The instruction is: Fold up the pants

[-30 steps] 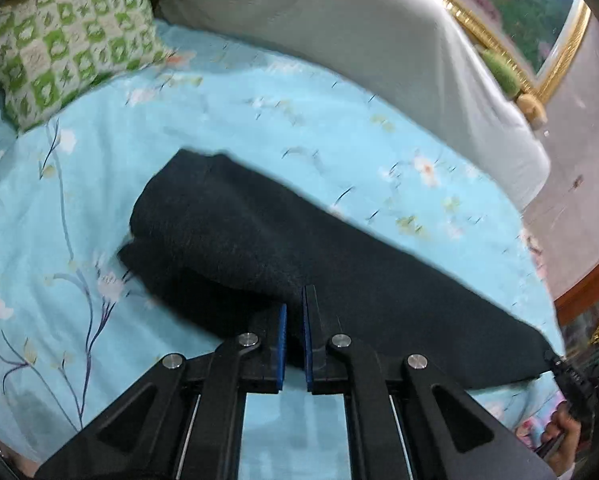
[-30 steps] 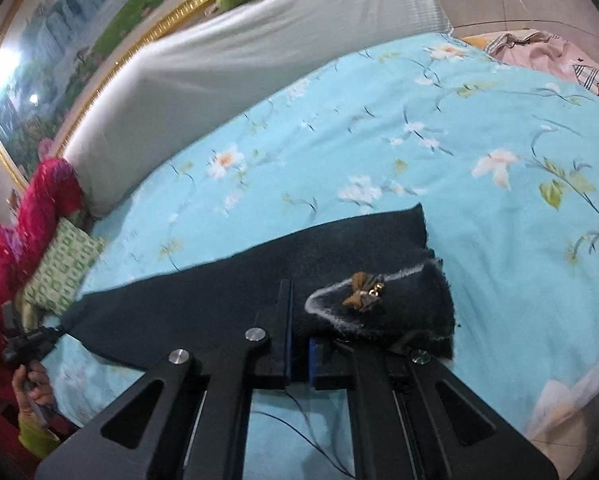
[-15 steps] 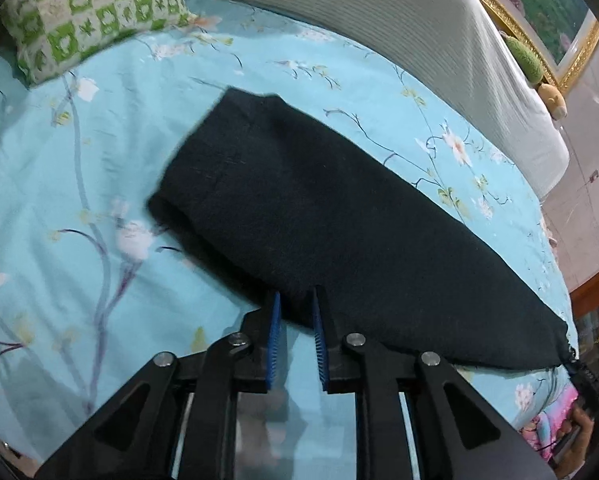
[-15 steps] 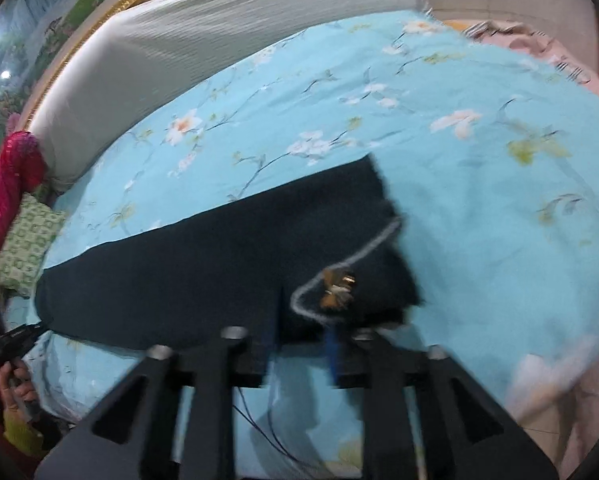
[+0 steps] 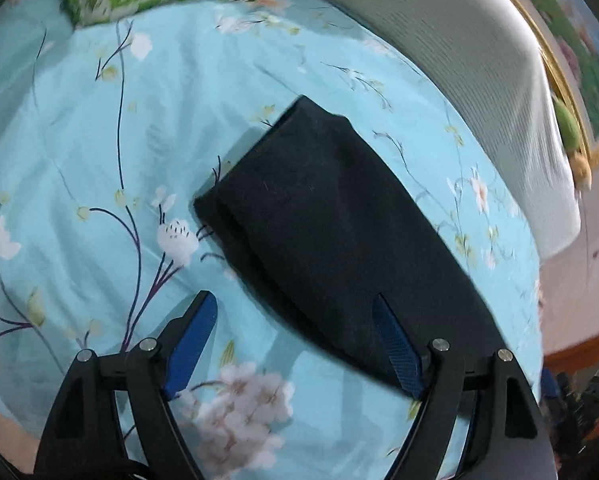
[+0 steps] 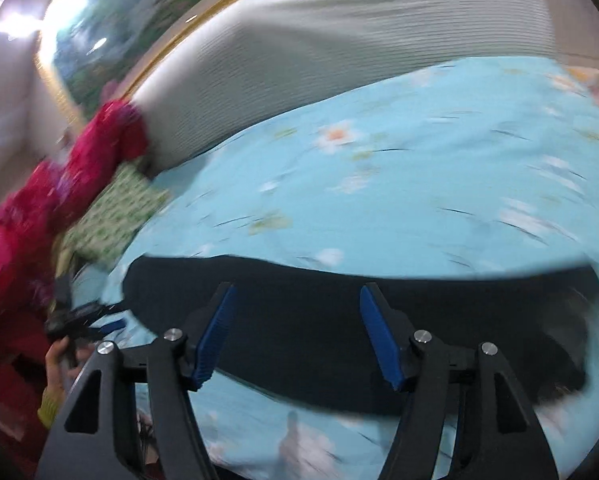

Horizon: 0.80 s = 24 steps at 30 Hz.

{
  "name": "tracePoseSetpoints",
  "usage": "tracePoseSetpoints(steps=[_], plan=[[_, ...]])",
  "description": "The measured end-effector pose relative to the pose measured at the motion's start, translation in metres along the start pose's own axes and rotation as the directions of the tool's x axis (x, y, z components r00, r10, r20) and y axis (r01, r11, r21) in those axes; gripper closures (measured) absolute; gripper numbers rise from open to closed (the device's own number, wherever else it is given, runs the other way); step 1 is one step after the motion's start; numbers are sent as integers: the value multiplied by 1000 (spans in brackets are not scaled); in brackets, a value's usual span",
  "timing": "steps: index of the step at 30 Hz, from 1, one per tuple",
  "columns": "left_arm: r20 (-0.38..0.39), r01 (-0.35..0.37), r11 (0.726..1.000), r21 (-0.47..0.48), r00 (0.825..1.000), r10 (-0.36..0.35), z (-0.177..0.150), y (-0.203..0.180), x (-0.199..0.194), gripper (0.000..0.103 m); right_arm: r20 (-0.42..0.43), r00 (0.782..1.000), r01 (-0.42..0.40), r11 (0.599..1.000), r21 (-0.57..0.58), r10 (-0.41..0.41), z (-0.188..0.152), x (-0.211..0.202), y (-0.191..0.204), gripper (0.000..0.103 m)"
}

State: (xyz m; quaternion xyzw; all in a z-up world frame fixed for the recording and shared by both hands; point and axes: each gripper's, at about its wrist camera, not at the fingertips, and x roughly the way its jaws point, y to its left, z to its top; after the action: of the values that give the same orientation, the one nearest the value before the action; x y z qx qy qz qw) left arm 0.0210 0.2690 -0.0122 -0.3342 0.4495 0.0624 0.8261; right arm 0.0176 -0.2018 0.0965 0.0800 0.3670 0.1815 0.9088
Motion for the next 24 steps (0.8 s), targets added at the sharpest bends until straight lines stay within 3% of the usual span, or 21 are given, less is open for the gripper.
tracePoseSetpoints(steps=[3, 7, 12, 17, 20, 22, 24], plan=[[10, -19, 998, -55, 1000, 20, 11, 4, 6, 22, -74, 996, -56, 996, -69, 51, 15, 49, 25, 37], [15, -45, 997, -63, 999, 46, 19, 4, 12, 22, -202, 971, -146, 985, -86, 127, 35, 122, 48, 38], [30, -44, 997, -58, 998, 46, 20, 5, 19, 24, -343, 932, -171, 976, -138, 115, 41, 205, 66, 38], [52, -87, 996, 5, 995, 86, 19, -3, 24, 30, -468, 881, -196, 956, -219, 74, 31, 249, 76, 40], [70, -107, 993, 41, 992, 104, 18, -7, 27, 38, -491, 869, -221, 934, -282, 57, 24, 251, 87, 54], [78, -113, 991, 65, 991, 107, 18, -10, 30, 42, -512, 856, -252, 925, -285, 75, 22, 249, 91, 74], [95, -109, 990, 89, 990, 100, 17, -12, 30, 54, -501, 864, -247, 912, -327, 54, 19, 244, 97, 82]])
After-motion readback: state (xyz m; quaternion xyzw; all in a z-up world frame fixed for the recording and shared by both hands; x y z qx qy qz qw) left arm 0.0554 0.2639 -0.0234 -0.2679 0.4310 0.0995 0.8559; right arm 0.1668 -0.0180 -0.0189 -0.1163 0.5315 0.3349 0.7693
